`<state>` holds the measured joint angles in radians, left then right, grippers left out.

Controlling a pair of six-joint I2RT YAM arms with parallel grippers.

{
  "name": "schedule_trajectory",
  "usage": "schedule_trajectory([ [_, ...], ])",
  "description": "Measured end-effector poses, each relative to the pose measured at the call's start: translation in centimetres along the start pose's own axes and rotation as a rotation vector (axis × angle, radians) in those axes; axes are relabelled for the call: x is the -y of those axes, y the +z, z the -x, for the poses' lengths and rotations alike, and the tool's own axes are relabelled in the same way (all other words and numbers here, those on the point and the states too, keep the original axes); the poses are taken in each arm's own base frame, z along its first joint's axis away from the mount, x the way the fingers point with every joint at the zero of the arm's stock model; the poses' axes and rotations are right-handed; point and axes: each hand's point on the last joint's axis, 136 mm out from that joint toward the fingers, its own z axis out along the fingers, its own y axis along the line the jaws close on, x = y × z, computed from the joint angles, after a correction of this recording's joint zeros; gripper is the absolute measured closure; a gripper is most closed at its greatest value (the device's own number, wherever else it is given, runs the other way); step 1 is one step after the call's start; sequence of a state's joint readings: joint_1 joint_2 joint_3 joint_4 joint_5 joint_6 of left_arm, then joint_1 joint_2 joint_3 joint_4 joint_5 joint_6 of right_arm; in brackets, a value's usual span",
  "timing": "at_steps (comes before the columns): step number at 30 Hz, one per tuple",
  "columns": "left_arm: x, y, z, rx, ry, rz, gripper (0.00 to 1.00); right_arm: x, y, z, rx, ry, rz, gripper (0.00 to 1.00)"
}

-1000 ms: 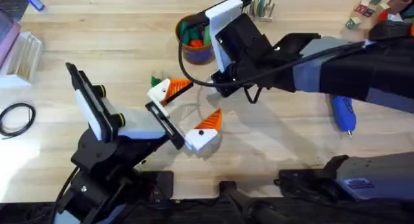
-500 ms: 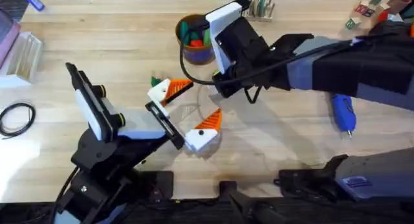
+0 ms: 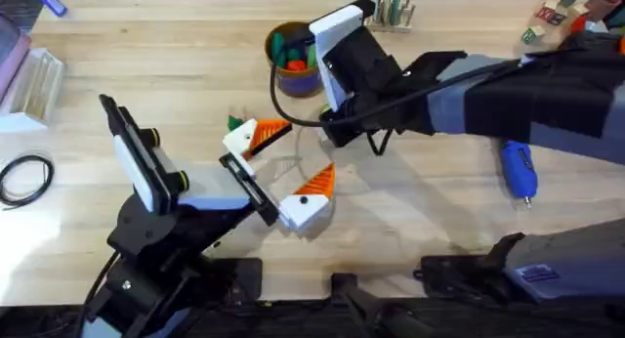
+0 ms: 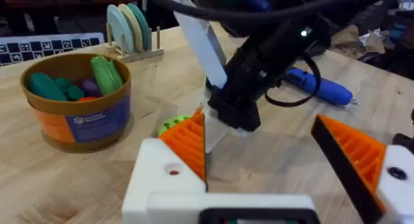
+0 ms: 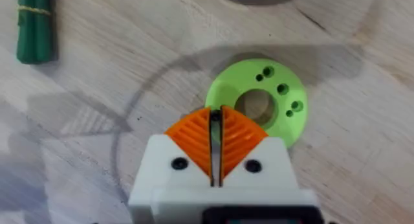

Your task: Pick up the gripper from the table and insert it into the empty holder that is missing its gripper. Then pick up a screw, insert it into the mounting hole, and use the screwdriver to tighten it. Finally, clean up the table by picking up the vegetable and placing it into the bucket.

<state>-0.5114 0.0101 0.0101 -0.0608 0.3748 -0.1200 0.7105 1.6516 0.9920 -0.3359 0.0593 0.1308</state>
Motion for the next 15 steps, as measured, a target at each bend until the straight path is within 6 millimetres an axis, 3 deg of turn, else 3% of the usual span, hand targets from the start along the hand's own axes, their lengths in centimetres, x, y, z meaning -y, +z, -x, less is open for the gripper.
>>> schedule_trajectory([
  [3,-0.01,0.00,0.00,0.000,0.000,0.000,0.005,0.01,-0.01,0.07,0.002,0.000,0.000,0.990],
  [15,-0.01,0.00,0.00,0.000,0.000,0.000,0.005,0.53,-0.76,-0.73,-0.064,-0.035,-0.031,0.995],
])
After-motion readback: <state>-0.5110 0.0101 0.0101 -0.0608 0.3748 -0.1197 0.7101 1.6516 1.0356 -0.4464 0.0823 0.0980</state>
